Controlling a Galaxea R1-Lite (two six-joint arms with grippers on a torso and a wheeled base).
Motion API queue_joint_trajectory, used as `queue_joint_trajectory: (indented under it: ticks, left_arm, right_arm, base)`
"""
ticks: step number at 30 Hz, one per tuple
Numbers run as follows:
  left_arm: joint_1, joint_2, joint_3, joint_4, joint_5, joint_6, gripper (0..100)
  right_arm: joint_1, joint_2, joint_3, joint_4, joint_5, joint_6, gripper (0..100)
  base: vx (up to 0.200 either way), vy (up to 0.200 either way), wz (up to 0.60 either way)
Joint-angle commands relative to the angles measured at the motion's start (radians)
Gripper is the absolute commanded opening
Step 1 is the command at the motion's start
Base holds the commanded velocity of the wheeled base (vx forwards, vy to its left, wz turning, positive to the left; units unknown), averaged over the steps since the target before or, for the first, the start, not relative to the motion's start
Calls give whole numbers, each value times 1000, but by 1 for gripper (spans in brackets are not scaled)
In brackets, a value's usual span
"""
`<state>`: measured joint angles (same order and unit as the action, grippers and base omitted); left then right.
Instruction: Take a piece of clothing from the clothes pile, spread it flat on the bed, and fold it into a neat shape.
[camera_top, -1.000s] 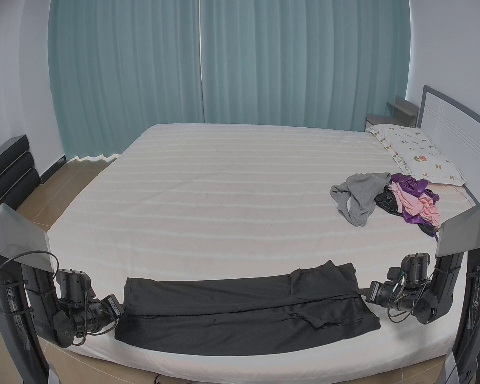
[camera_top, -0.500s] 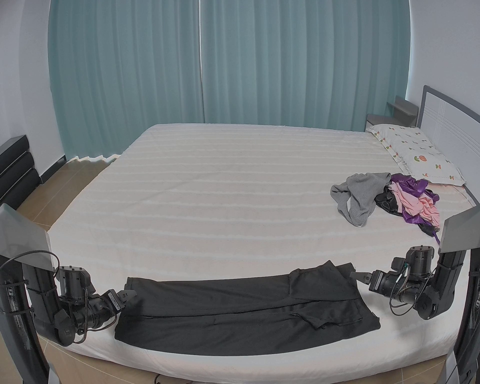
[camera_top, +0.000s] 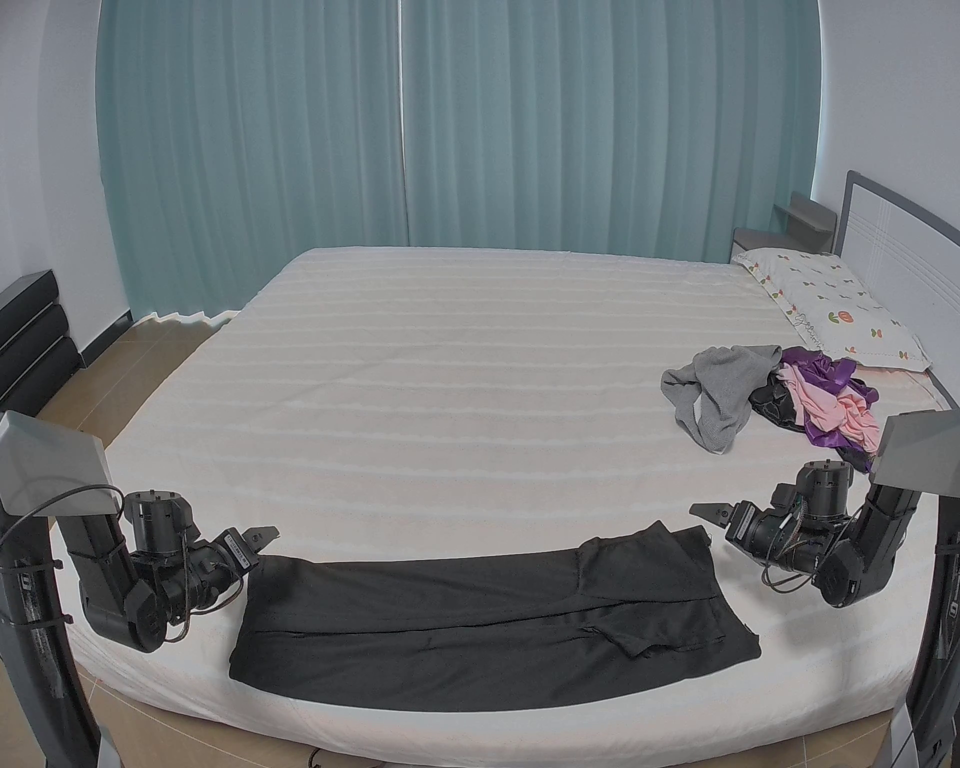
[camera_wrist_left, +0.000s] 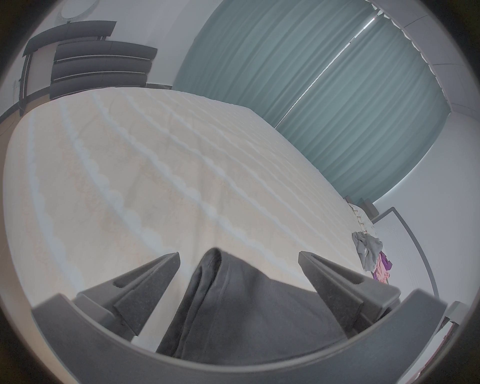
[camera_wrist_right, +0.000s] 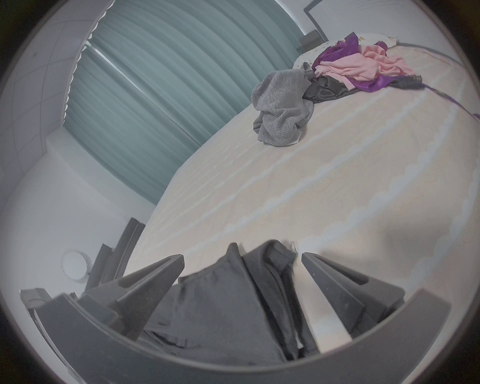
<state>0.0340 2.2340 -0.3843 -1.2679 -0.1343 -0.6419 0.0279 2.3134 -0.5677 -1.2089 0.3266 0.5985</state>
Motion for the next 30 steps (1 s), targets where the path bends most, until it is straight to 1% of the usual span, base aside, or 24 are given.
queue_joint_trajectory:
  ticks: [1, 3, 8, 9, 14, 17, 20, 24, 30]
  left_arm:
    - [0, 73, -88, 35, -2, -7, 100]
    - [-6, 82, -90, 36, -1, -19, 100]
    - [-19, 101, -88, 35, 4, -28, 100]
    - [-19, 107, -87, 33, 5, -28, 0]
    - [-5, 111, -82, 28, 15, -32, 0]
    - [18, 111, -82, 25, 33, -32, 0]
    - [26, 110, -77, 25, 39, -50, 0]
    - [35, 107, -77, 22, 51, -88, 0]
    - [40, 110, -82, 22, 51, -91, 0]
  right_arm:
    - [9, 54, -72, 17, 0, 60, 100]
    - [7, 67, -74, 19, 0, 75, 100]
    - [7, 73, -69, 20, 2, 78, 100]
    - [7, 78, -66, 19, 0, 80, 100]
    - [7, 81, -66, 17, 0, 93, 100]
    - [1, 86, -72, 17, -3, 101, 100]
    - [0, 89, -72, 20, 0, 121, 100]
    - [1, 98, -77, 20, 0, 127, 100]
    - [7, 101, -93, 22, 0, 127, 100]
  base:
    - [0, 0, 0]
    - [0, 0, 0]
    - [0, 0, 0]
    - [0, 0, 0]
    - [0, 0, 0]
    - [0, 0, 0]
    - [0, 0, 0]
    - [0, 0, 0]
    - [0, 0, 0]
